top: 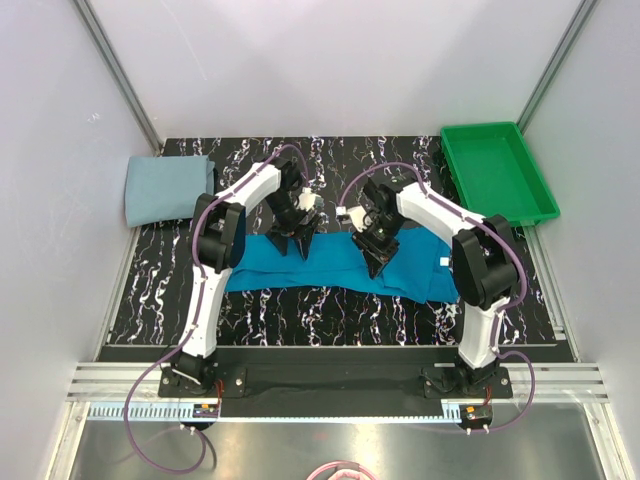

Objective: Fold and stack the t-shirts
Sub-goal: Fold the tshirt

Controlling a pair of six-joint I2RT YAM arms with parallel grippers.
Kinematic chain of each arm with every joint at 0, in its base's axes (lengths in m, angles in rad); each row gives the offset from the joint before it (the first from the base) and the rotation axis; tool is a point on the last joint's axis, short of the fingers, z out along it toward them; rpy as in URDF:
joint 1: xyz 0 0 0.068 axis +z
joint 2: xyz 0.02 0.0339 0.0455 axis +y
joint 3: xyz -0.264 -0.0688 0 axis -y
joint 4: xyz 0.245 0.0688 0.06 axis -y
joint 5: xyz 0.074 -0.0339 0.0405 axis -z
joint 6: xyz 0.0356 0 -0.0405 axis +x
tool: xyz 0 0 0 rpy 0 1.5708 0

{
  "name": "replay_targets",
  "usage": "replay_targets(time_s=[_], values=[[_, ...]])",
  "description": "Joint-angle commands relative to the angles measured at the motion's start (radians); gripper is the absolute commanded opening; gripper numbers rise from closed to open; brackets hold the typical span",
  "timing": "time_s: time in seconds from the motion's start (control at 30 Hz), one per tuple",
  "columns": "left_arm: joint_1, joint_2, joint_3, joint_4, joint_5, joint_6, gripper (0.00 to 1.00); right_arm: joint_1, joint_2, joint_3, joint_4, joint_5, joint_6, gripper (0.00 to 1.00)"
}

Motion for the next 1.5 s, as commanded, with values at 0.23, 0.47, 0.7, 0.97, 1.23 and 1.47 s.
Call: replay_targets(time_s=[0.23, 0.47, 0.7, 0.97, 1.23, 1.47], values=[[-0.002, 0.001, -0.019, 0.022, -0.022, 0.016, 0.89, 0.01, 0.052, -0.072, 0.094, 0.11, 0.03, 0.34], [-0.002, -0.002, -0.027, 0.022, -0.022, 0.015, 0.89, 0.01, 0.08, -0.082, 0.142, 0.169, 0.039, 0.39], [-0.002, -0.002, -0.025, 0.023, -0.021, 0.015, 0.89, 0.01, 0.106, -0.085, 0.153, 0.206, 0.039, 0.39], [-0.002, -0.002, -0.025, 0.022, -0.019, 0.015, 0.89, 0.012, 0.11, -0.053, 0.128, 0.183, 0.065, 0.02], [-0.003, 0.009, -0.01, 0.022, -0.015, 0.013, 0.89, 0.041, 0.132, 0.079, 0.058, 0.127, 0.1, 0.02], [-0.003, 0.006, -0.008, 0.019, -0.016, 0.015, 0.89, 0.086, 0.167, 0.117, 0.039, 0.094, 0.114, 0.08]])
